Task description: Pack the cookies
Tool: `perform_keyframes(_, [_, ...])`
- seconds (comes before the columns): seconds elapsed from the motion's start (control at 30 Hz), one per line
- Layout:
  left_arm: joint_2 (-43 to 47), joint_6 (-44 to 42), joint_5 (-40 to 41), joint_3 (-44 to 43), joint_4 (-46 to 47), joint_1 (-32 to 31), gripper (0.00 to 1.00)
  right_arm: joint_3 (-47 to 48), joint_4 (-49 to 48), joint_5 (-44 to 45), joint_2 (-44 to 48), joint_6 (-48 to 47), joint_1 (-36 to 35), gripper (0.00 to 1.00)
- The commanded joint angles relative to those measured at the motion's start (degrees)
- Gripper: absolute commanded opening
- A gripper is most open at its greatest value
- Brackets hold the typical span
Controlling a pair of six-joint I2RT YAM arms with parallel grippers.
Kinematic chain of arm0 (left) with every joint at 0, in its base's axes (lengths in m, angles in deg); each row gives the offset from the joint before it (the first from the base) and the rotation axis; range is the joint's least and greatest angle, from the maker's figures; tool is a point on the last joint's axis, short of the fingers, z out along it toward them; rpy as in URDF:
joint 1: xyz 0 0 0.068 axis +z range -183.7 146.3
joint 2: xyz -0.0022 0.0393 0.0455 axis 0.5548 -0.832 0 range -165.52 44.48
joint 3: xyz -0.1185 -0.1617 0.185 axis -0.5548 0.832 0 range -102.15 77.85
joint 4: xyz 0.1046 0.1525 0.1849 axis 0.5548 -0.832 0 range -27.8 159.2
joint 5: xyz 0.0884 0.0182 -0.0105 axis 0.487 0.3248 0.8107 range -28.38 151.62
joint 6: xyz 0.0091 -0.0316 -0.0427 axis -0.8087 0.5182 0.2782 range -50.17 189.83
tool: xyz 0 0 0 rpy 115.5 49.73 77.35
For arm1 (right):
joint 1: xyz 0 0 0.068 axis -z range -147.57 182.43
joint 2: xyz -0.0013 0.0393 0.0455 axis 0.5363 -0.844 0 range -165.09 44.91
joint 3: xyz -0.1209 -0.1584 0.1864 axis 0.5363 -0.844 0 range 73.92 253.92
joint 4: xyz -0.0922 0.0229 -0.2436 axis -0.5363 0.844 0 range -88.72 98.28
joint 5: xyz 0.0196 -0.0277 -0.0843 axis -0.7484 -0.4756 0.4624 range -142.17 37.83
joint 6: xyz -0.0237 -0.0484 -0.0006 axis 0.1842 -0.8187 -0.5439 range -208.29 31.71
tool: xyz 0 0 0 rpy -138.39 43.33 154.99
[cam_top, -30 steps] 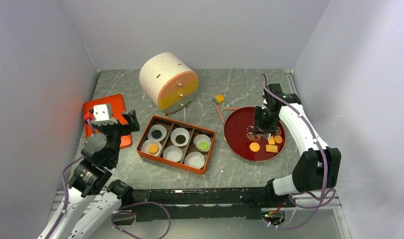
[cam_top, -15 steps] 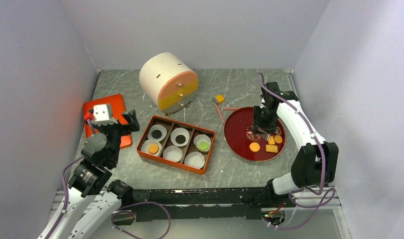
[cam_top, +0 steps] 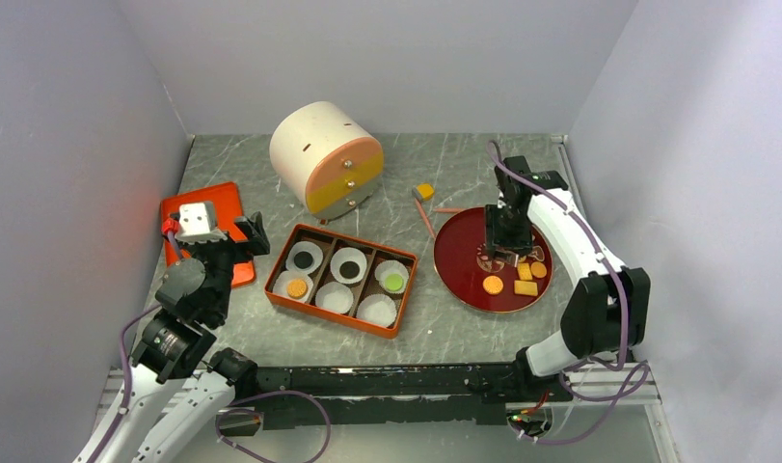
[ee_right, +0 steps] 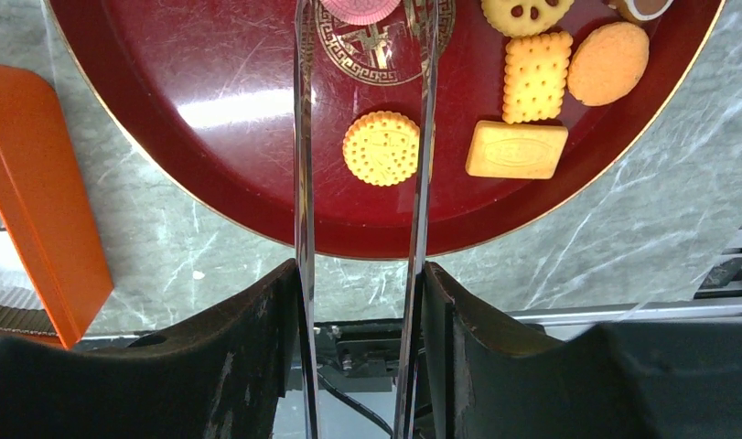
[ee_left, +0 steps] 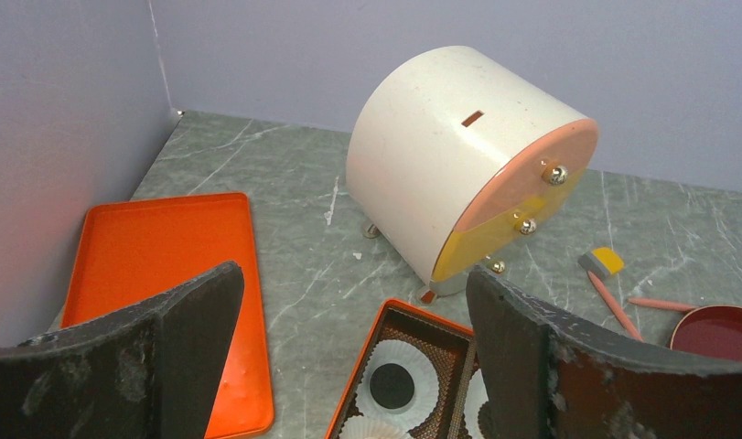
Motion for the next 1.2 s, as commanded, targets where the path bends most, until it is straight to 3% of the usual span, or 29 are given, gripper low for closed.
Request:
perform_keyframes(0.0, [0.69,-0.36,-0.72,-0.65,2.07,0.05,0.96,3.3,0.85,2.09,-0.93,-0.11,-1.43,0.52])
perform_keyframes(0.87, [0.96,-0.42,-0.45,-0.6,2.07,-0.09,0.96,5.18,1.74,4.57,-3.17,-0.11,-4.14,0.5])
perform_keyframes(1.17, [0.86,-0.35,-0.41,-0.69,2.06,-0.12,0.96,6.67,2.44,5.23,-3.57,-0.25,-5.05,0.43])
